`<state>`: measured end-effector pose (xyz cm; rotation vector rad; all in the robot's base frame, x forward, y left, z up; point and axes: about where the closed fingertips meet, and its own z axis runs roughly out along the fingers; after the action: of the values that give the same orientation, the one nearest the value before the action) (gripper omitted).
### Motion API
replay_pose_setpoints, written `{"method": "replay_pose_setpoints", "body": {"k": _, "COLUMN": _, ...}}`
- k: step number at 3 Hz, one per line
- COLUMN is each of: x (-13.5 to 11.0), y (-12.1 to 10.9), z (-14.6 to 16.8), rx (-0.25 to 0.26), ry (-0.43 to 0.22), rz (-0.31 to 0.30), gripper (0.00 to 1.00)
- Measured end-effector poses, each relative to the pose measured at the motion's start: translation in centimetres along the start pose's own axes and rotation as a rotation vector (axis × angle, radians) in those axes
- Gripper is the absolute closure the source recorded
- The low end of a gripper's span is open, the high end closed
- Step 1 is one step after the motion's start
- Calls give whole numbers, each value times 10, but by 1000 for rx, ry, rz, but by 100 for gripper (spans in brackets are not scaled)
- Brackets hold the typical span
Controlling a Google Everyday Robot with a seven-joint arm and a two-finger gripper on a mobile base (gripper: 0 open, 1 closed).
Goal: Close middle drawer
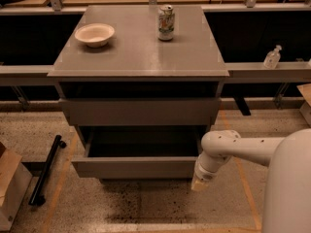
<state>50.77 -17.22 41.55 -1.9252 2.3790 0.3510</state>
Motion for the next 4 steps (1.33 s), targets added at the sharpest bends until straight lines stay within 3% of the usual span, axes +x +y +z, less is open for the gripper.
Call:
{"method": "replay_pose_setpoints", "body": {"k": 2, "x": 3, "y": -7, "z": 4, "rx": 15, "ry": -2, "rz": 16, "gripper": 100}}
{"method": "replay_pose_setpoints", "body": {"k": 3, "x": -14, "y": -63, "z": -5, "rx": 109, "ry": 0, "rz": -56, "gripper": 100}}
{"method": "replay_pose_setpoints", "body": {"k": 4, "x": -17, "y": -79, "z": -4, "rx": 120, "ry": 12, "rz": -78, "gripper": 100}}
